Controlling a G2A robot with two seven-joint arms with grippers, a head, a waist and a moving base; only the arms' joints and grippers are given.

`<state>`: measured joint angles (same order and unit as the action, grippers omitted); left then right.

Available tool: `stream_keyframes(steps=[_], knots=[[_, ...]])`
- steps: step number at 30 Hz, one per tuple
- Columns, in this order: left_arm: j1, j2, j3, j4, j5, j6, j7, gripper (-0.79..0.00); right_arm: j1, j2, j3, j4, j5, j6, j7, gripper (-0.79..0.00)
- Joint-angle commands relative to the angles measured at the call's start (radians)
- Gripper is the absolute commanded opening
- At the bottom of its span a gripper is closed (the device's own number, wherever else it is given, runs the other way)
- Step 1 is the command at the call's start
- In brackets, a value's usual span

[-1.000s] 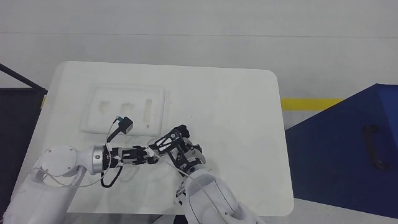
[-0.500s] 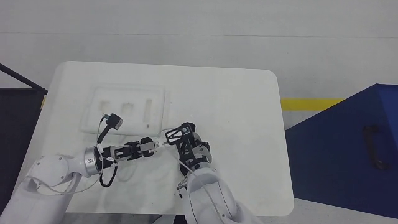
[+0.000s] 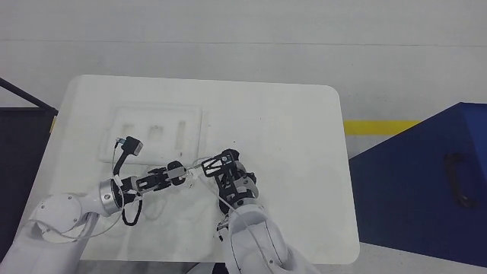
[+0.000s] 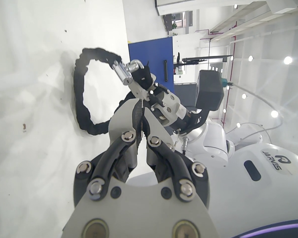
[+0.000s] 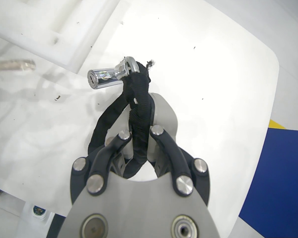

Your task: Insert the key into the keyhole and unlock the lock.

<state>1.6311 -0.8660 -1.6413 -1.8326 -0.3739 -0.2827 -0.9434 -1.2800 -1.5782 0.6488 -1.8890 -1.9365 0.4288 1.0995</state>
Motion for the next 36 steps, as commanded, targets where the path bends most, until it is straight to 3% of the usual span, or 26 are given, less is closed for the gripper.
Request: stream_keyframes(steps=[1,9,17,23,30,36], knots=[[0.021,-0.001,-0.021,-0.012,0.006,-0.012,0.032,-0.785,0.015,-0.013,-0.013,0.032,-0.006,0.018,0.007,-0.785],[0.092,-0.003,-0.095,-0.047,0.012,-0.009,0.097,-0.785,0.091,-0.074,-0.056,0.158,0.027,0.07,0.01,-0.785],[0.103,-0.008,-0.097,-0.038,0.007,0.018,0.133,-0.785,0.144,-0.124,-0.054,0.263,0.076,0.11,-0.003,-0.785],[0.103,-0.009,-0.097,-0.037,0.01,0.023,0.136,-0.785,0.144,-0.124,-0.054,0.263,0.076,0.11,-0.003,-0.785],[0.077,0.003,-0.125,-0.039,0.092,0.166,0.036,-0.785,0.083,-0.123,-0.02,0.242,0.007,0.085,-0.037,-0.785],[0.077,0.008,-0.118,-0.051,0.136,0.191,-0.022,-0.785,0.052,-0.131,-0.005,0.225,-0.006,0.055,-0.049,-0.785]])
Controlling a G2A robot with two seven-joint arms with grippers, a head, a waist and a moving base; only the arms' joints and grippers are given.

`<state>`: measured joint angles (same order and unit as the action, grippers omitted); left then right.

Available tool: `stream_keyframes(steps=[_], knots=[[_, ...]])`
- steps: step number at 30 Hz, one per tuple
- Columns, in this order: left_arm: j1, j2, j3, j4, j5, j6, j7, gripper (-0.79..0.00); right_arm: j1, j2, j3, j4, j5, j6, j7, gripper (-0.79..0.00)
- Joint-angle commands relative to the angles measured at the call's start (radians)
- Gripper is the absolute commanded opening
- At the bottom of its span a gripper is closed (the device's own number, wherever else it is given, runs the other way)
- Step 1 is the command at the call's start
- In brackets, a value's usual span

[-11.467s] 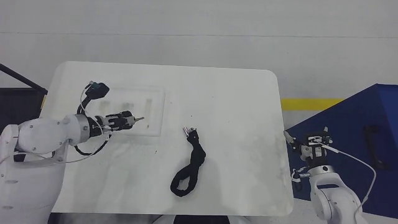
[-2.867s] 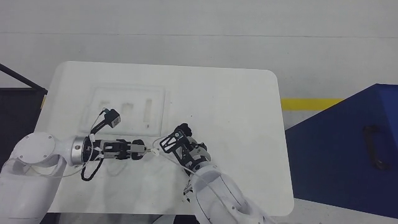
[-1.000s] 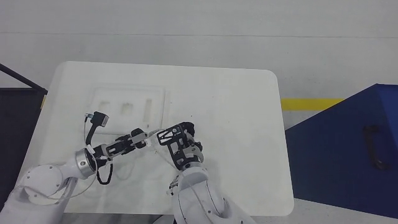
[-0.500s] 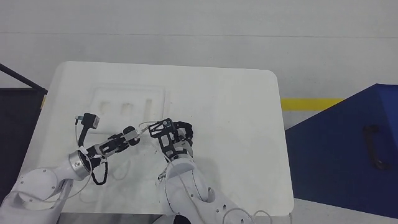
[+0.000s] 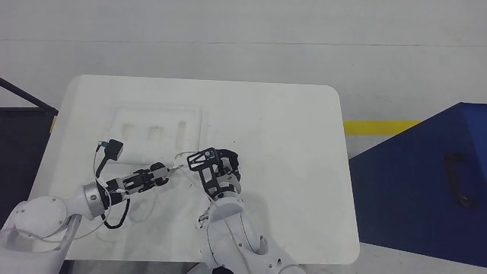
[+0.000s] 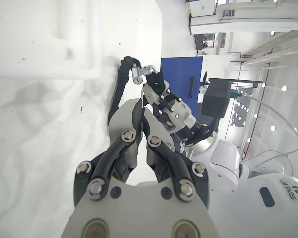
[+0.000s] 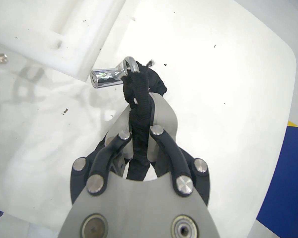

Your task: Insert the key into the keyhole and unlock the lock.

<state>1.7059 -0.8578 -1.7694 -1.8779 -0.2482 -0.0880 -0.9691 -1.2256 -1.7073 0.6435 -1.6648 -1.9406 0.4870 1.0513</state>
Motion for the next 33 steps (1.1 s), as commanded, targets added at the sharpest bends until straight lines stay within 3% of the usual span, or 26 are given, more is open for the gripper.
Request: stream_keyframes(steps=[1,5,33], knots=[[0.004,-0.002,0.021,-0.01,0.017,-0.008,0.008,-0.785,-0.004,-0.004,0.001,0.002,-0.004,-0.005,-0.002,-0.785],[-0.008,-0.006,0.062,-0.007,-0.006,0.018,0.023,-0.785,-0.007,-0.013,-0.002,0.006,-0.01,-0.013,-0.003,-0.785],[-0.072,-0.016,0.144,0.033,0.025,0.052,0.073,-0.785,-0.037,0.003,0.006,-0.011,0.031,-0.051,-0.069,-0.785]])
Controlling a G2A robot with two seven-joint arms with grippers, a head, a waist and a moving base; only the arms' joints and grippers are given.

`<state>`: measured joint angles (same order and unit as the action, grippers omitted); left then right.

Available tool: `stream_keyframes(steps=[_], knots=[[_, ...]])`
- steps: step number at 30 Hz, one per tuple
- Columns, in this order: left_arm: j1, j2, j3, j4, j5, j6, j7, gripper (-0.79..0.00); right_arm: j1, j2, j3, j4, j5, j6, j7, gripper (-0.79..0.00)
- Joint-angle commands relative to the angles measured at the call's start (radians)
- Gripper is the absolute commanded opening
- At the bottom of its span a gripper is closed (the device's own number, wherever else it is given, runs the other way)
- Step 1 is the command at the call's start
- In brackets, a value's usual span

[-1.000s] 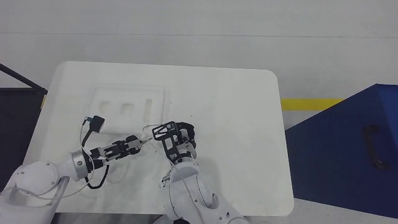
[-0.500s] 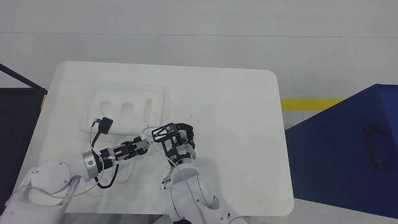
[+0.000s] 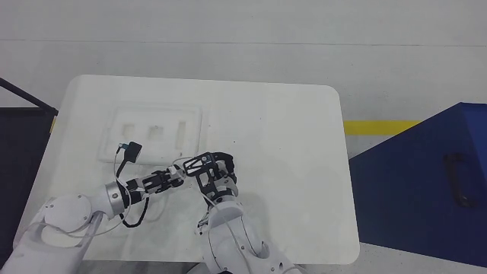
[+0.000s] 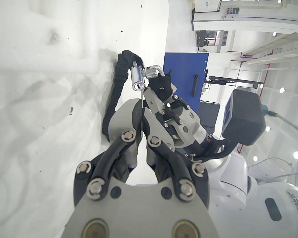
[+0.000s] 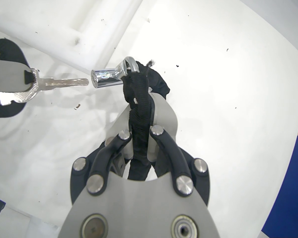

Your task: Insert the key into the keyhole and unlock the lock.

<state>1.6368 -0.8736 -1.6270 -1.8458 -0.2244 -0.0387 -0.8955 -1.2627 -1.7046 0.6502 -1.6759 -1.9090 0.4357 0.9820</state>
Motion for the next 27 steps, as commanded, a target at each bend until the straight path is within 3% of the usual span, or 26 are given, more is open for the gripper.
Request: stream_keyframes(steps=[1,27], knots=[[-0.005,0.0,0.003,0.002,0.005,0.004,0.001,-0.785,0.001,0.0,-0.001,0.001,0.001,0.001,0.002,-0.785],[-0.001,-0.005,0.01,0.005,0.002,0.024,0.017,-0.785,0.002,0.004,-0.016,0.006,-0.002,0.023,-0.008,-0.785]])
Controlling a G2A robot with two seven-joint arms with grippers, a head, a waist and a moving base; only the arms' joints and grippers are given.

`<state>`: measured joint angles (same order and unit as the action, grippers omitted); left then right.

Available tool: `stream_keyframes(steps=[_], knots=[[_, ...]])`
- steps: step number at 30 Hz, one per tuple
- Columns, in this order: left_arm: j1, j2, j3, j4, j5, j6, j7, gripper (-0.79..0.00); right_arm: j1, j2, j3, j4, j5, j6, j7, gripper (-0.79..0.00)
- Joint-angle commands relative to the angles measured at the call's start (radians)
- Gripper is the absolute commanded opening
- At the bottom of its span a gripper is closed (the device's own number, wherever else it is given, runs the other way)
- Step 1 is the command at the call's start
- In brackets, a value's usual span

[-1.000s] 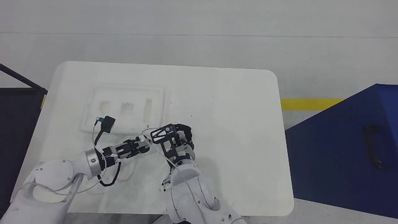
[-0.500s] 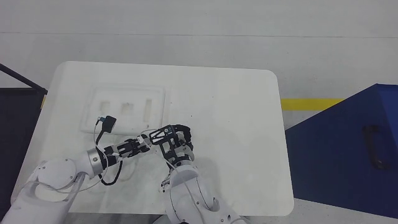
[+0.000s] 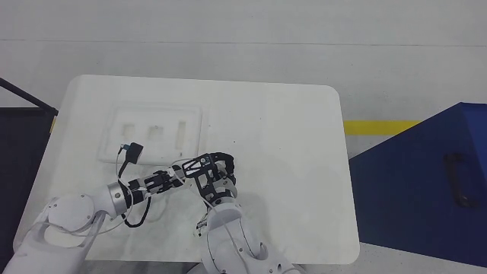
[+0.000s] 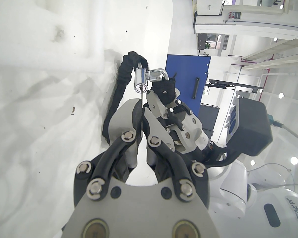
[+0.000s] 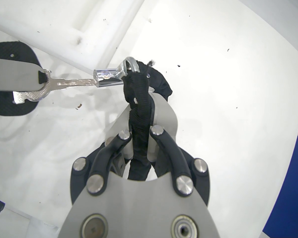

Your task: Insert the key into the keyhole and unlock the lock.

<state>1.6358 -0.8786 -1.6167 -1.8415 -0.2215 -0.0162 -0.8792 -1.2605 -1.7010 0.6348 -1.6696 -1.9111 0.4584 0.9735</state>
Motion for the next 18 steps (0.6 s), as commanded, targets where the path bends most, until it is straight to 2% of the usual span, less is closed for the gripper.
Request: stream_keyframes(steps=[1,18], knots=[[0.001,0.0,-0.001,0.001,-0.002,0.001,0.001,-0.785,0.0,0.0,0.0,-0.001,0.0,0.0,0.0,-0.785],[-0.008,-0.004,0.01,0.01,-0.025,0.025,0.0,-0.785,-0.002,0.006,-0.011,-0.001,0.002,-0.001,-0.013,-0.785]])
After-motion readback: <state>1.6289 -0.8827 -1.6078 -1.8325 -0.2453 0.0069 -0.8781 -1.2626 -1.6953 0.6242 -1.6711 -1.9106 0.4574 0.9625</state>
